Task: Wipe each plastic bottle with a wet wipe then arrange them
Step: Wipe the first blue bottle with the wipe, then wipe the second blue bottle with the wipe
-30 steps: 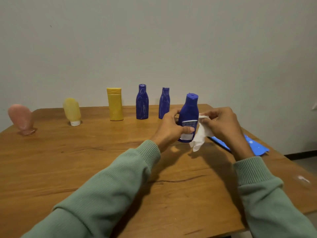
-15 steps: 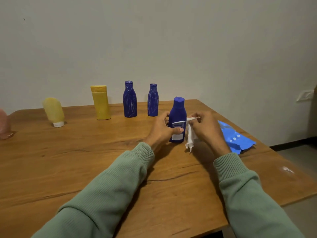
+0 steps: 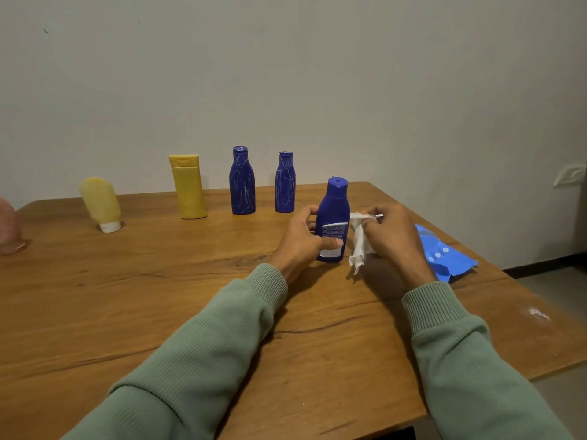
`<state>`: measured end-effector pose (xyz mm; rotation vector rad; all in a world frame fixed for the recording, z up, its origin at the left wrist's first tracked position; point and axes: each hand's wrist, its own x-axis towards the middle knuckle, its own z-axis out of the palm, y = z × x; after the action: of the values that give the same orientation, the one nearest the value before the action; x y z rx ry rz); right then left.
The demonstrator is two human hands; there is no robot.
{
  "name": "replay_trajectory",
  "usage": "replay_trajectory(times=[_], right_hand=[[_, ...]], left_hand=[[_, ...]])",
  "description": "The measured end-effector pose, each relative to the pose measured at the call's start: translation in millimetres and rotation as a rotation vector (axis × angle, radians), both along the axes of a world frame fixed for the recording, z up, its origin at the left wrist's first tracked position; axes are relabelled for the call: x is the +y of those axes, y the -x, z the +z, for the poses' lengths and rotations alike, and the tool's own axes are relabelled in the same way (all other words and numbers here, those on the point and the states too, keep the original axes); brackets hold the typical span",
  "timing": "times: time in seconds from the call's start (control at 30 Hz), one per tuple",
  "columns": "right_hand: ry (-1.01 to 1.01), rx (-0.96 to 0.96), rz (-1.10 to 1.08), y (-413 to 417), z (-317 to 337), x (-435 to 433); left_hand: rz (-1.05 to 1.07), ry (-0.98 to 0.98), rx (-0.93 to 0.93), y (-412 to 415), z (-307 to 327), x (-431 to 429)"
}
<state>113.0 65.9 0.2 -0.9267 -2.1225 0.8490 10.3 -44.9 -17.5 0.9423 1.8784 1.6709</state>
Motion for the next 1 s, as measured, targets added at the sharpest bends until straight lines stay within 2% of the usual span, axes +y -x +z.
replay_trajectory(times=[0.2, 0.33, 0.53, 0.7, 0.87, 1.0], right_hand=[[-0.015, -0.003, -0.015, 1, 0, 1], [-0.031, 0.026, -0.032, 0, -1, 3], [-0.177, 0.478, -0.220, -7, 28, -3], [-0.367, 0.657, -0.131, -13, 61, -43], [-0.340, 0.622, 0.055, 10, 62, -86], [-0.229, 0.462, 0.193, 47, 44, -102]], left_hand=[[0.056, -0.043, -0.060, 6, 1, -5], [0.148, -0.053, -0.026, 13, 0, -7], [0.216, -0.088, -0.003, 20, 4, -13], [0.220, -0.071, 0.010, 36, 8, -23], [0.196, -0.028, 0.014, 61, 11, -28], [0.176, -0.044, -0.076, 84, 6, -24]])
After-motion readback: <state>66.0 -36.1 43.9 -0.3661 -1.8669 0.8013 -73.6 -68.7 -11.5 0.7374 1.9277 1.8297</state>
